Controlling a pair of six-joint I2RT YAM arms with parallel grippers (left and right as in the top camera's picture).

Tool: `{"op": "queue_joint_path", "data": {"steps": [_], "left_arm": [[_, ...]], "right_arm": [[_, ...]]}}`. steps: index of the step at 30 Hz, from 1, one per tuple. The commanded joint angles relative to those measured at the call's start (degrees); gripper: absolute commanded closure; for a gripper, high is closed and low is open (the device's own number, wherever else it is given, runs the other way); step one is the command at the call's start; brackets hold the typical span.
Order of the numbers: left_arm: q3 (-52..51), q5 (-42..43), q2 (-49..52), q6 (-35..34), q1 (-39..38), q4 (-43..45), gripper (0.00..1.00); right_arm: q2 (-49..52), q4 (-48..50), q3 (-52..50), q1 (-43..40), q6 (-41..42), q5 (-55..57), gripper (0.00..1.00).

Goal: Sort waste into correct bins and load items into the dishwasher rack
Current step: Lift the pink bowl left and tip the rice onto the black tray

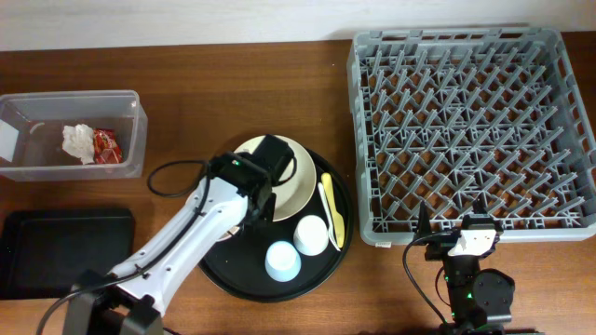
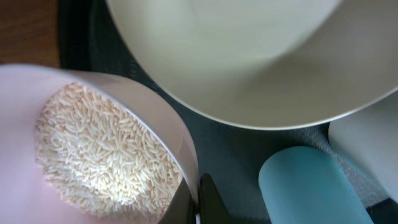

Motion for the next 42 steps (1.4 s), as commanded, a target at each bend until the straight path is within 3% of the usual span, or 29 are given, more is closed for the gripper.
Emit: {"op": "queue_joint_path", "data": {"steps": [1, 4, 9, 11, 14, 16, 22, 28, 36, 39, 42], "left_arm": [[6.29, -2.16, -0.02, 0.42, 6.14, -4.61, 0.99], [9.81, -2.16, -0.59, 0.46, 13.27, -5.90, 0.99], [11.41, -1.36, -4.68, 1.92, 33.24, -5.62, 0.99], [11.41, 6.25, -5.88, 5.27, 44.13, -4.37, 0.99], [11.39, 17.20, -6.05, 9.16, 54.55, -3.76, 0.99], [11.39, 20.17, -6.05, 9.46, 60.67, -3.76, 1.00], [11.21, 14.88, -6.05, 9.49, 65.42, -6.82, 1.00], [10.54, 19.12, -6.05, 18.03, 67.10, -3.61, 1.00], [5.57, 48.41, -6.45, 28.22, 83.60, -1.16, 0.99], [-5.33, 58.86, -6.60, 30.27, 92.43, 6.67, 0.99], [-15.26, 63.65, -6.58, 30.21, 97.37, 17.22, 0.99]], "right_arm": [[-0.33, -0.33, -0.26, 0.37, 0.31, 0.92, 0.02], [-0.33, -0.33, -0.26, 0.37, 0.33, 0.92, 0.02], [-0.33, -0.33, -0.26, 0.37, 0.33, 0.94, 0.02], [-0.33, -0.33, -0.26, 0.37, 0.31, 0.92, 0.02], [-0.33, -0.33, -0.26, 0.37, 0.33, 0.94, 0.02], [-0.33, -0.33, -0.26, 0.37, 0.31, 0.92, 0.02], [-0.33, -0.33, -0.26, 0.37, 0.31, 0.94, 0.02], [-0.33, -0.33, -0.26, 0.37, 0.33, 0.92, 0.02], [-0.33, -0.33, -0.26, 0.37, 0.31, 0.94, 0.02], [-0.33, -0.33, -0.26, 0.37, 0.33, 0.92, 0.02], [-0.33, -0.33, -0.26, 0.37, 0.33, 0.92, 0.02]]}}
